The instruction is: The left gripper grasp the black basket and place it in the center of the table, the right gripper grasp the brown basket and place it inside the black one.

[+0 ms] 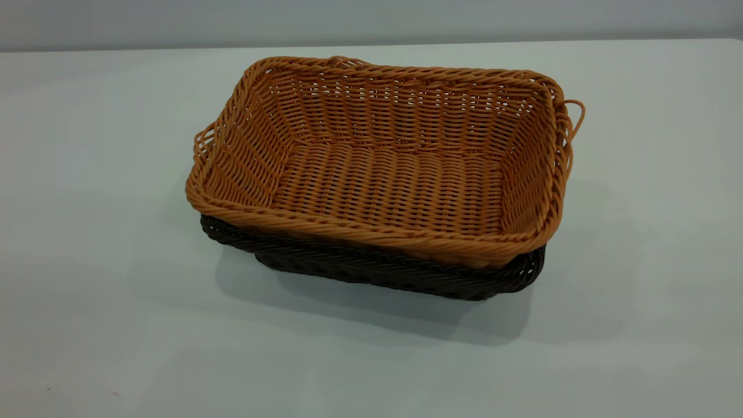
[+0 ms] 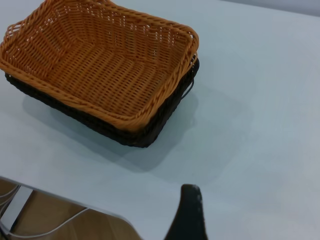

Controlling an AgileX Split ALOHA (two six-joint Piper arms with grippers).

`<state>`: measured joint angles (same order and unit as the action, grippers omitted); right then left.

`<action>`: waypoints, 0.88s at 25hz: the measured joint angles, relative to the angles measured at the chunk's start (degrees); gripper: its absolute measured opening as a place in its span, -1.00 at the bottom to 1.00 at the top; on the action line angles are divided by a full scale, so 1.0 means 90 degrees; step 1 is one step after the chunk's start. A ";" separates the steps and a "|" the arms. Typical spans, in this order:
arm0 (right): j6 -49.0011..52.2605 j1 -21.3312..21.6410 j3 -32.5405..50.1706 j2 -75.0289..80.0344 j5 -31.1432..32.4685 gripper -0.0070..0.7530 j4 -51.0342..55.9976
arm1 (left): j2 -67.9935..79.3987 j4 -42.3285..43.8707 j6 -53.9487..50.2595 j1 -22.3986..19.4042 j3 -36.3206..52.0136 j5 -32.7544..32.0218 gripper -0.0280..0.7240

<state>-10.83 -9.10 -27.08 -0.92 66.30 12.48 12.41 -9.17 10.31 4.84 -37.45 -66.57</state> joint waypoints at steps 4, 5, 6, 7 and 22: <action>0.0000 0.0000 0.0005 0.0000 0.0000 0.51 0.0007 | -0.0516 0.0007 0.0000 0.0000 0.0557 0.0020 0.49; 0.0000 0.0000 0.0005 0.0000 0.0000 0.51 0.0012 | -0.0611 0.0021 -0.0019 0.0000 0.0701 0.0026 0.49; 0.0000 0.0000 0.0005 0.0000 0.0000 0.51 0.0021 | -0.0677 0.0067 -0.0053 0.0000 0.0824 0.0053 0.49; 0.0000 0.0000 0.0005 0.0000 0.0000 0.51 0.0020 | -0.0708 0.0140 -0.0133 0.0000 0.0955 0.0101 0.49; 0.0000 0.0000 0.0005 0.0000 0.0000 0.50 0.0020 | -0.0745 0.0585 -0.0913 0.0000 0.1047 0.0265 0.49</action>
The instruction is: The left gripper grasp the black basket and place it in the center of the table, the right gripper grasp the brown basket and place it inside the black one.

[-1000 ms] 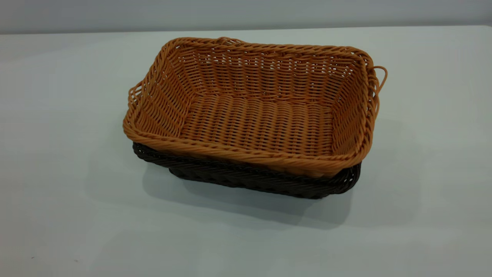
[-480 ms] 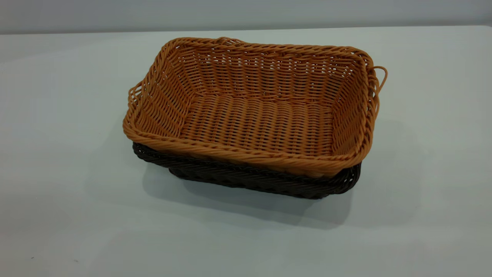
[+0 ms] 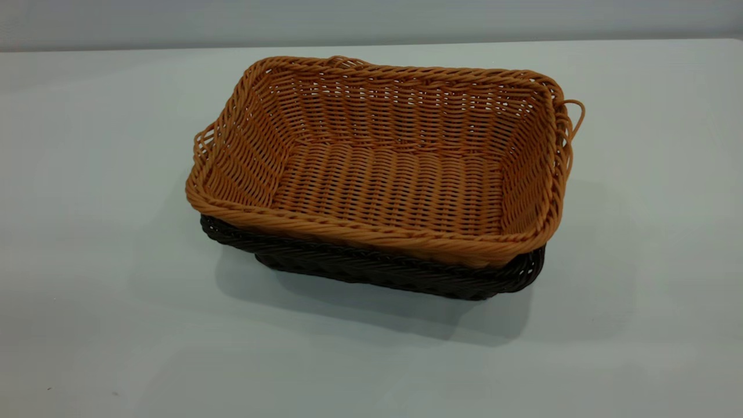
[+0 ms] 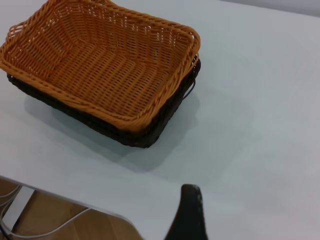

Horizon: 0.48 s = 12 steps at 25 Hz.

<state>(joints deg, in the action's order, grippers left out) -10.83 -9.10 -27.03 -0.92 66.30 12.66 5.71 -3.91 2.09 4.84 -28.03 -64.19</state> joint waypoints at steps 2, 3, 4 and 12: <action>0.0000 0.0000 0.0000 0.0000 0.0000 0.50 0.0000 | -0.0082 0.0056 -0.0005 0.0000 0.0000 0.0007 0.49; 0.0000 0.0000 0.0000 0.0000 0.0000 0.50 0.0000 | -0.0147 0.0090 -0.0028 -0.0021 0.0000 0.0013 0.49; 0.0000 0.0000 0.0000 0.0000 0.0000 0.50 0.0000 | -0.0237 0.0122 -0.0041 -0.0065 0.0000 0.0013 0.49; 0.0000 0.0000 0.0000 0.0000 0.0000 0.50 0.0000 | -0.0754 0.0434 -0.0149 -0.0591 0.0005 0.0013 0.49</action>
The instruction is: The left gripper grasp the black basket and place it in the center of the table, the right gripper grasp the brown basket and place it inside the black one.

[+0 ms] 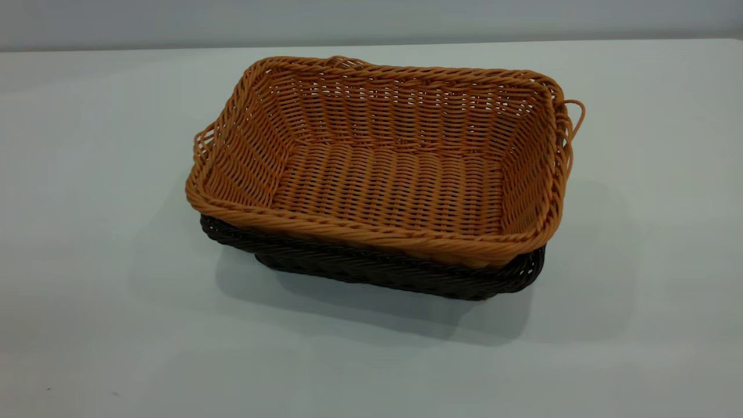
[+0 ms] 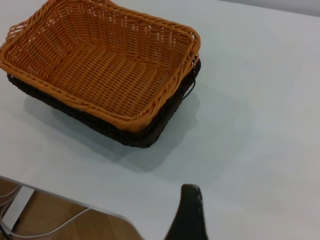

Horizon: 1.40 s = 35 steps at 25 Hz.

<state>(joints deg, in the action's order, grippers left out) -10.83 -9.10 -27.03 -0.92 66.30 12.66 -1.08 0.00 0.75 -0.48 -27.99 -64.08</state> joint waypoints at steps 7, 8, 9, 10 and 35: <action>0.0000 0.0000 0.0000 0.0000 -0.0001 0.50 0.0000 | -0.0005 0.0000 0.0000 -0.0046 0.0000 0.0000 0.49; 0.0000 0.0000 0.0000 0.0000 -0.0001 0.50 0.0000 | -0.0005 0.0000 0.0000 -0.0046 0.0000 0.0000 0.49; 0.0000 0.0000 0.0000 0.0000 -0.0001 0.50 0.0000 | -0.0005 0.0000 0.0000 -0.0046 0.0000 0.0000 0.49; 0.0000 0.0000 0.0000 0.0000 -0.0001 0.50 0.0000 | -0.0005 0.0000 0.0000 -0.0046 0.0000 0.0000 0.49; 0.1597 0.0965 0.0006 0.0000 -0.0049 0.50 -0.1076 | -0.0005 0.0000 0.0000 -0.0046 0.0000 0.0000 0.49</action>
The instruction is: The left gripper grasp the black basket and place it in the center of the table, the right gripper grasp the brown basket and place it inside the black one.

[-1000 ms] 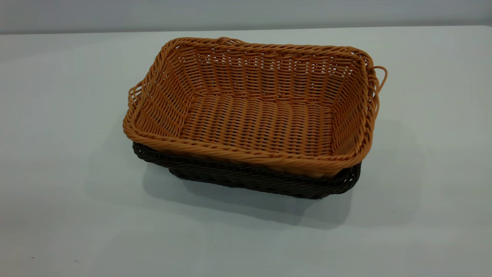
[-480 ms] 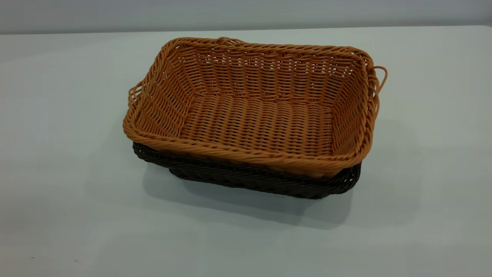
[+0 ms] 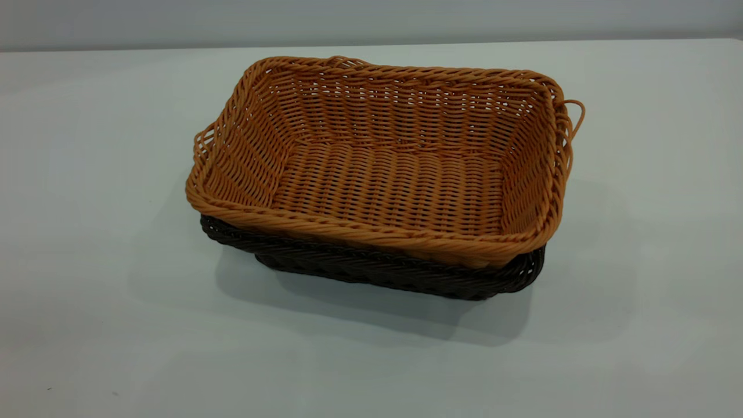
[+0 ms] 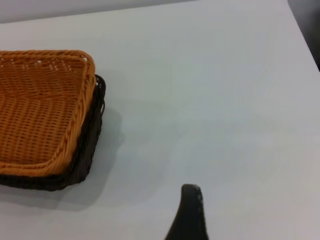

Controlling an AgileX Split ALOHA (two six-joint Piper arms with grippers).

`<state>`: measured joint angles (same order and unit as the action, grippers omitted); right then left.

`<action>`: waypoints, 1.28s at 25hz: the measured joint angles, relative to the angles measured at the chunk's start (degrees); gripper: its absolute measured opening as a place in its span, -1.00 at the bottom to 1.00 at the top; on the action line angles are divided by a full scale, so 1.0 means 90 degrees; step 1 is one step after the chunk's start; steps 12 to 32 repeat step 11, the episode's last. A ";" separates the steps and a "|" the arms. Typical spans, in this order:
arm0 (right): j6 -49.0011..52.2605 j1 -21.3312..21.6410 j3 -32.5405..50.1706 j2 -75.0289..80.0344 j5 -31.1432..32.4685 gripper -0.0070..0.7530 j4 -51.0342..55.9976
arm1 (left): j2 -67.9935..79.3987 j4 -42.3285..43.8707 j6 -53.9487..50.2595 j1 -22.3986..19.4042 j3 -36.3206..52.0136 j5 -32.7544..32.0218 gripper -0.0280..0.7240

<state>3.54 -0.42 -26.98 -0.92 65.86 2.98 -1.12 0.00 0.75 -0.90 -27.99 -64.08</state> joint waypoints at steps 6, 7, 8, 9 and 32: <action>0.0029 0.0000 0.0000 0.0000 -0.0005 0.50 -0.0013 | 0.0000 0.0000 0.0000 0.0000 0.0000 0.0000 0.49; 0.0029 0.0000 0.0000 0.0000 -0.0005 0.50 -0.0013 | 0.0000 0.0000 0.0000 0.0000 0.0000 0.0000 0.49; 0.0029 0.0000 0.0000 0.0000 -0.0005 0.50 -0.0013 | 0.0000 0.0000 0.0000 0.0000 0.0000 0.0000 0.49; 0.0029 0.0000 0.0000 0.0000 -0.0005 0.50 -0.0013 | 0.0000 0.0000 0.0000 0.0000 0.0000 0.0000 0.49; 0.0029 0.0000 0.0000 0.0000 -0.0005 0.50 -0.0018 | 0.0000 0.0000 0.0000 0.0000 0.0000 0.0000 0.49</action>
